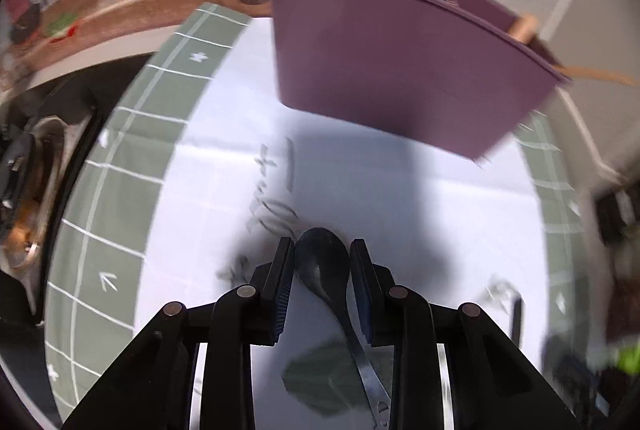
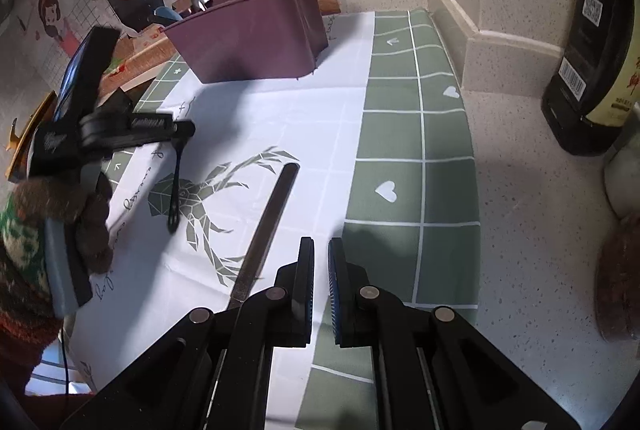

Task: Organize utensils
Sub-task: 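Close the left tool on the dark spoon while the right tool grasps a black-handled spoon, then carry both spoons over the purple caddy and open both tools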

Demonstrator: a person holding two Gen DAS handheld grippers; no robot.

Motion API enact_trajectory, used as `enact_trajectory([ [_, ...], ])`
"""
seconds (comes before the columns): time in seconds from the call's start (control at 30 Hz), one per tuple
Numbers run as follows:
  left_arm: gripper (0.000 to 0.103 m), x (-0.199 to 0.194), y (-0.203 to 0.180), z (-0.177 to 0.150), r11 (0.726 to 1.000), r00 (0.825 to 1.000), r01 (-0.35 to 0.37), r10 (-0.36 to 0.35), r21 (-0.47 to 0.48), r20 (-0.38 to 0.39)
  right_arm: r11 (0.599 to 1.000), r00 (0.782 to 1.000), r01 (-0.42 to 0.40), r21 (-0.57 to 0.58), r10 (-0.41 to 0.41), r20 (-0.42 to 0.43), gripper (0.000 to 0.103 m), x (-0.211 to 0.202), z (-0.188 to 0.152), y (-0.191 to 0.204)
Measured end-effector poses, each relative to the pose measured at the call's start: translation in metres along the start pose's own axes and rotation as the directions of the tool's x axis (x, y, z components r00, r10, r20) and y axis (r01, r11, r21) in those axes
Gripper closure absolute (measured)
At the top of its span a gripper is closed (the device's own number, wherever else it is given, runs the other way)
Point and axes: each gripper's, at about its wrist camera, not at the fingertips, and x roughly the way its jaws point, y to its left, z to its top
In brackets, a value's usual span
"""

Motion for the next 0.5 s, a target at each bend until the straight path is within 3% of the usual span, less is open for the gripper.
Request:
enact_trajectory([
  [0.13,0.074,-0.028,0.002,-0.031,0.988,0.997,0.051,-0.059,0.146,0.048,1.000,1.000,-0.004,0.006,0.004,-0.003,0.095,0.002,0.000,0.008],
  [0.2,0.074,-0.043,0.005,-0.047,0.982,0.993,0.083,-0.096,0.172,0.068,0.999,0.999,-0.029,0.017,0.030,-0.035,0.094,0.008,0.002,0.012],
  [0.4,0.074,-0.073,0.024,-0.071,0.977,0.988,0.084,-0.107,0.197,0.110,0.998,0.995,-0.024,0.052,0.029,-0.099,0.092,0.034,0.010,0.035],
  [0.5,0.074,-0.083,0.033,-0.077,0.977,0.986,0.102,-0.125,0.188,0.113,0.999,0.996,0.021,0.047,-0.017,-0.085,0.083,0.040,0.016,0.048],
])
